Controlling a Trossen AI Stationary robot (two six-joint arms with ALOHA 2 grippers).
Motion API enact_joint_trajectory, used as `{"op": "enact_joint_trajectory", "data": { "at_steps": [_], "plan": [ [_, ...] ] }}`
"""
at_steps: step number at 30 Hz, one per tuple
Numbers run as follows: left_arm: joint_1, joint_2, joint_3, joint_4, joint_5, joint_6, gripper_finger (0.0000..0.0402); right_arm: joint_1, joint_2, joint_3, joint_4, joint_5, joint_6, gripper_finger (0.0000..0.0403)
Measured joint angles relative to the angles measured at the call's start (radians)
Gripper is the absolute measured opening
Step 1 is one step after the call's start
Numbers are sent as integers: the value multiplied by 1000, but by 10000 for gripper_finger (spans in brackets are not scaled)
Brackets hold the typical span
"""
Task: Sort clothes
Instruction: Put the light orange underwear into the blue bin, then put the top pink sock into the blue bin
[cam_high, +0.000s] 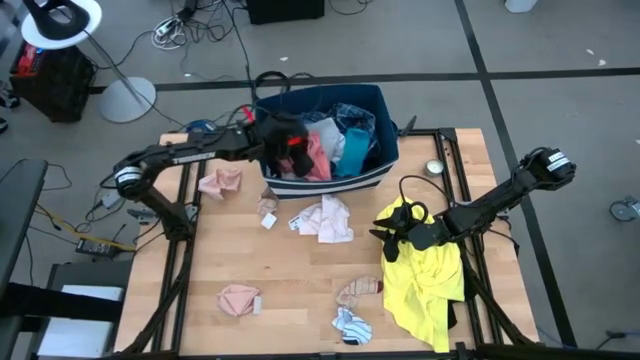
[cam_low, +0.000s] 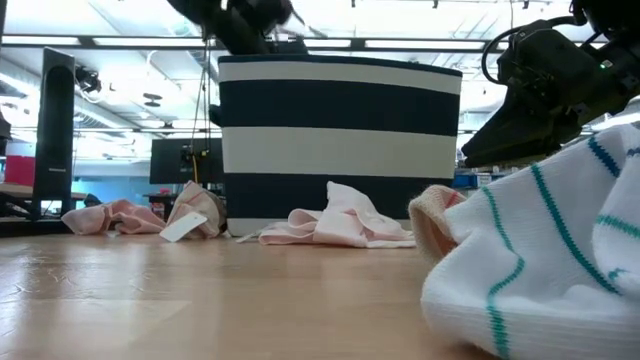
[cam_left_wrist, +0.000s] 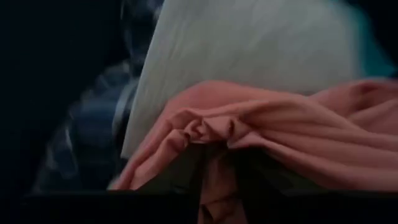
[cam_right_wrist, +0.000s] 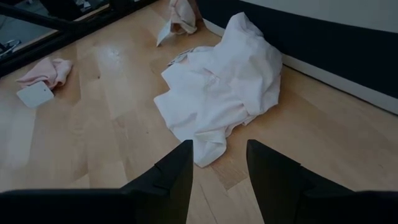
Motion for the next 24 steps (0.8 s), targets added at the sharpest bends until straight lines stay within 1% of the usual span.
{"op": "enact_joint_trajectory", "data": {
  "at_steps": [4, 7, 13, 17, 24],
  "plan": [
    [-30, -60, 26, -2, 13, 76, 97, 0, 0, 0, 0, 0, 0, 150],
    [-40, -126, 36, 16, 13, 90, 97, 0, 0, 0, -4, 0, 0, 150],
    [-43, -267, 34, -32, 4, 97, 97, 0, 0, 0, -6, 0, 0, 150],
    [-46, -369, 35, -128, 4, 80, 97, 0, 0, 0, -8, 0, 0, 150],
    [-60, -515, 34, -344, -11, 26, 97, 0, 0, 0, -10, 0, 0, 150]
  ]
}}
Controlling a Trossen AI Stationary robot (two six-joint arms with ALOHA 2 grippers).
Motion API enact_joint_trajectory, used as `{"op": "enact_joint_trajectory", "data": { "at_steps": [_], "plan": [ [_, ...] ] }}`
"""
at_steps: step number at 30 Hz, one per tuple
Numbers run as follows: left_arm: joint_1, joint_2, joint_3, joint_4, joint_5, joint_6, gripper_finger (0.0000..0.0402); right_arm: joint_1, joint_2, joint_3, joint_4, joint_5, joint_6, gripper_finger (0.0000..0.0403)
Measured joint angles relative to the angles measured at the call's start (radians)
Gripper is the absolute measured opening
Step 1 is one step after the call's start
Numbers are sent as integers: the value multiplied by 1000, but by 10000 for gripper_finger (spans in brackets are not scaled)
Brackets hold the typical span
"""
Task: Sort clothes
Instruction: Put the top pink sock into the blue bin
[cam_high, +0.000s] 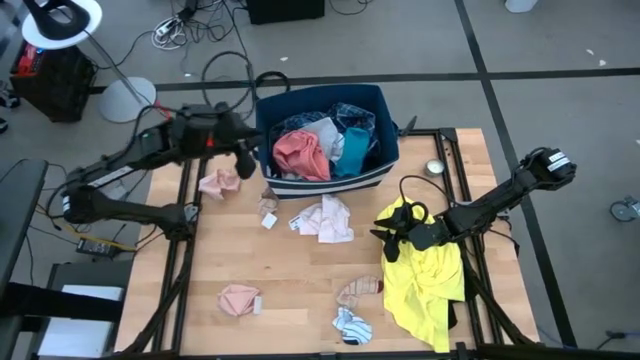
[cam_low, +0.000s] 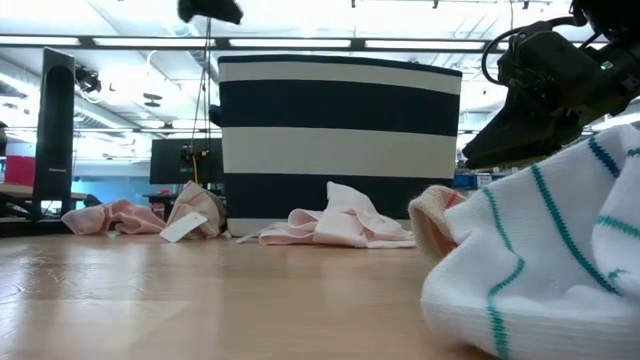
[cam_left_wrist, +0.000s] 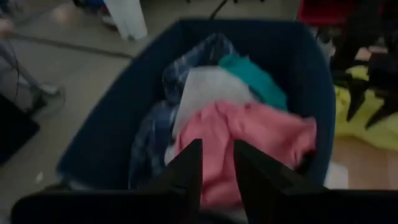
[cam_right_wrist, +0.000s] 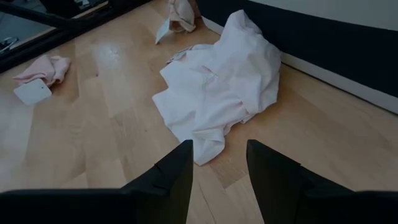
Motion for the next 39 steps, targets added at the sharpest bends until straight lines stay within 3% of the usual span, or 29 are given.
{"op": "enact_joint_trajectory", "data": {
  "at_steps": [7, 13, 19, 26, 39],
  "plan": [
    [-10, -122, -112, -95, -82, -110, 97, 0, 0, 0, 1, 0, 1, 150],
    [-9, -226, -310, -112, -194, -265, 92, 0, 0, 0, 3, 0, 2, 150],
    [-8, -308, -510, -111, -320, -513, 90, 0, 0, 0, 3, 0, 2, 150],
    [-7, -313, -695, -94, -415, -748, 89, 0, 0, 0, 3, 0, 2, 150],
    [-7, -310, -902, -81, -507, -967, 89, 0, 0, 0, 2, 0, 7, 150]
  ]
}}
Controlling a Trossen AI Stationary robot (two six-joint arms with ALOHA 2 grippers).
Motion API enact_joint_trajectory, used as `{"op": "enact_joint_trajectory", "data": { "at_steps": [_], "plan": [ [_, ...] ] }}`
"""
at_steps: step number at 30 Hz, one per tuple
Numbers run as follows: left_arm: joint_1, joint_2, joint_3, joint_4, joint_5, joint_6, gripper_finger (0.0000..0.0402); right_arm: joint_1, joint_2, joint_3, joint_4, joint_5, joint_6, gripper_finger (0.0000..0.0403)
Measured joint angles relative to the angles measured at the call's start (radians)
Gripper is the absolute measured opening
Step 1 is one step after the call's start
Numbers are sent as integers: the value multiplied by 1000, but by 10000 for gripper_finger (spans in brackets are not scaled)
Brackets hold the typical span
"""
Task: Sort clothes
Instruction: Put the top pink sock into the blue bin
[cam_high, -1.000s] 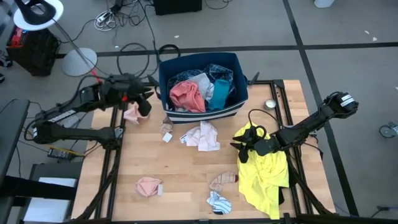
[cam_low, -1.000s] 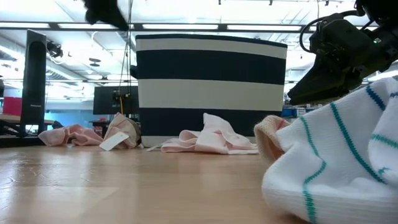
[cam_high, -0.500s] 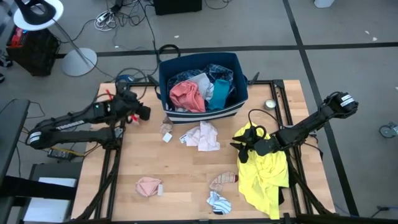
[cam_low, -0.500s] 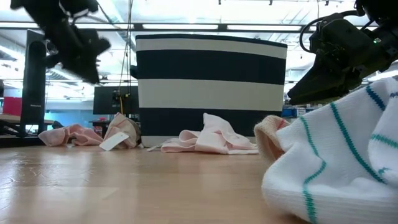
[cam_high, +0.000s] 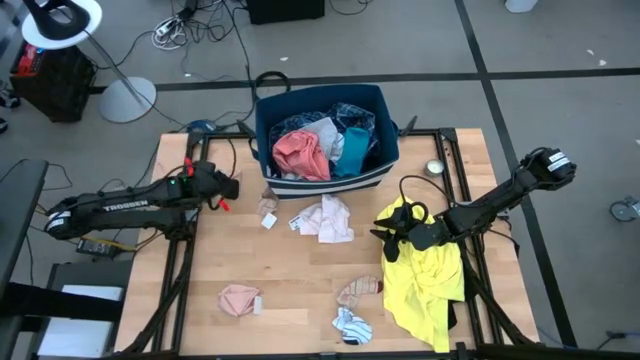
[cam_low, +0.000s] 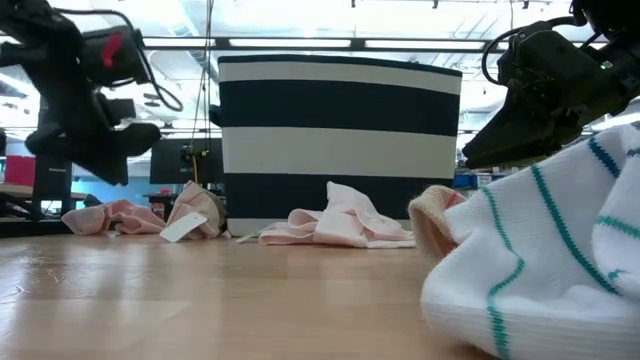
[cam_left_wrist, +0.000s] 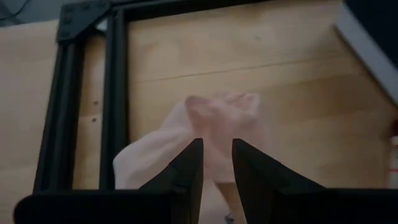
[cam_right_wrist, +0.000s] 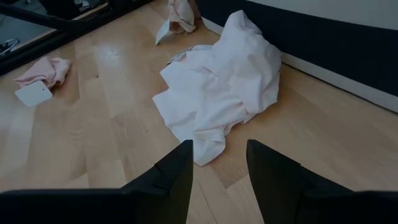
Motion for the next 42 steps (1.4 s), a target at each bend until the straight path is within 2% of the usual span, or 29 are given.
{"op": "enact_joint_trajectory", "data": {
  "at_steps": [7, 16, 28, 32, 37, 42],
  "plan": [
    [0, 0, -70, 41, -56, -50, 89, 0, 0, 0, 0, 0, 0, 150],
    [0, 0, -103, 168, -46, -55, 93, 0, 0, 0, -1, 0, 0, 150],
    [0, 0, -103, 157, -40, -27, 160, 0, 0, 0, -1, 0, 0, 150],
    [0, 1, -103, 116, 9, -34, 165, 0, 0, 0, -1, 0, 0, 150],
    [0, 1, -104, 107, 15, -35, 165, 0, 0, 0, -1, 0, 0, 150],
    [0, 1, -158, 127, 55, -79, 165, 0, 0, 0, 0, 0, 1, 150]
  ]
}}
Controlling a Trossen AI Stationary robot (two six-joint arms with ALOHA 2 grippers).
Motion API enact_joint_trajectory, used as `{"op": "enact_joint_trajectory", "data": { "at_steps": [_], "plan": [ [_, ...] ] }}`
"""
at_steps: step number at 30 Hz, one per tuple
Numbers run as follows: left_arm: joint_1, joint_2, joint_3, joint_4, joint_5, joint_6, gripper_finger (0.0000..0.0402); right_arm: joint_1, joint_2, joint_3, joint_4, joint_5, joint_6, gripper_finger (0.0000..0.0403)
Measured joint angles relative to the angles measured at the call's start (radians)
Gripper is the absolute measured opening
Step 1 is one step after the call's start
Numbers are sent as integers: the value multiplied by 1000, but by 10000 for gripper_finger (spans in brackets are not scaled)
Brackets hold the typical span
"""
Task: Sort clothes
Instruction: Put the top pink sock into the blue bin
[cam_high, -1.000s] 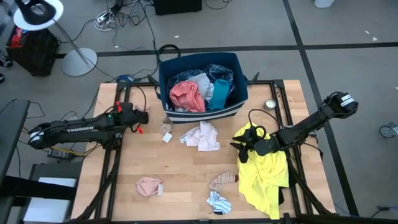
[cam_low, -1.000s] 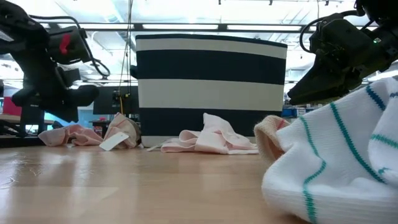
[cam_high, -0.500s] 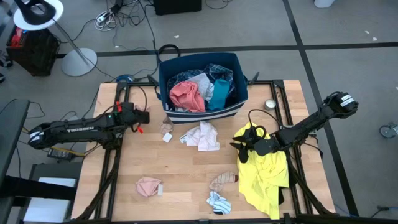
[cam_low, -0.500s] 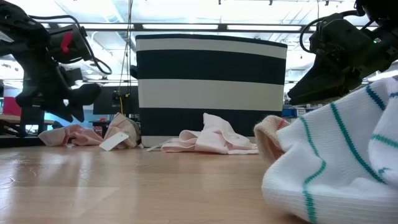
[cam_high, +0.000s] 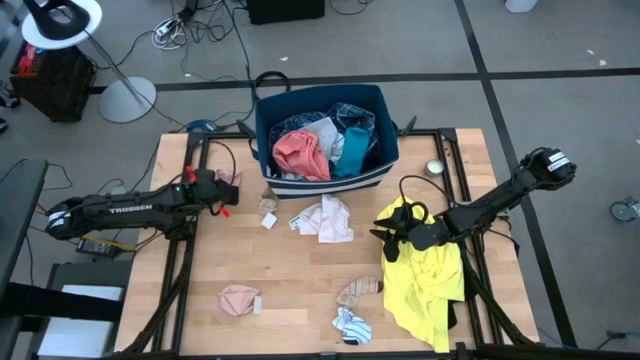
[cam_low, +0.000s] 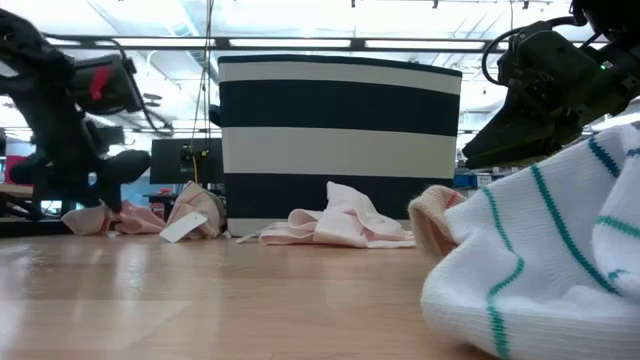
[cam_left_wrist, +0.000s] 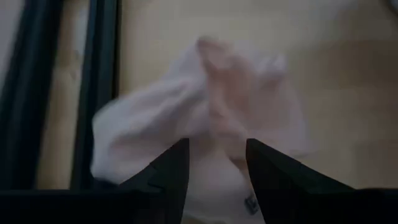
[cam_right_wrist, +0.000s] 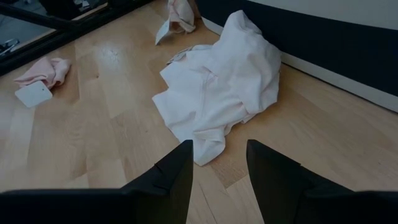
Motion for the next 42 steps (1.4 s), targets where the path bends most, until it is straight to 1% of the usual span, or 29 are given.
{"op": "enact_joint_trajectory", "data": {
  "at_steps": [4, 7, 8, 10, 13, 14, 15, 18, 25, 29, 34, 38, 42],
  "plan": [
    [0, 1, -66, 48, 66, -35, 164, 0, 0, 0, 0, 0, 7, 150],
    [0, 7, -71, 78, 96, -30, 149, 0, 0, 0, 0, 0, 7, 150],
    [0, 8, -70, 82, 98, -30, 137, 0, 0, 0, 0, 0, 7, 150],
    [0, 6, -61, 85, 100, -13, 100, 0, 0, 0, 1, 0, 7, 150],
    [0, 6, -48, 101, 122, 42, 25, 0, 0, 0, 0, 0, 7, 150],
    [0, 6, -41, 109, 124, 48, 14, 0, 0, 0, 1, 0, 7, 150],
    [0, 5, -34, 114, 124, 49, 11, 0, 0, 0, 1, 0, 7, 150],
    [0, 6, -6, 115, 124, 63, 5, 0, 0, 0, 1, 0, 7, 150],
    [-1, 6, 105, 110, 122, 161, 2, 0, 0, 0, 1, 0, 7, 150],
    [-1, 5, 162, 66, 87, 210, 1, 0, 0, 0, 1, 0, 7, 150],
    [-1, 6, 172, 80, 58, 270, 3, 0, 0, 0, 1, 0, 7, 150],
    [-1, 7, 172, 80, 16, 284, 22, 0, 0, 0, 0, 0, 5, 150],
    [-1, 8, 172, 81, -7, 287, 59, 0, 0, 0, 0, 0, 4, 150]
  ]
}}
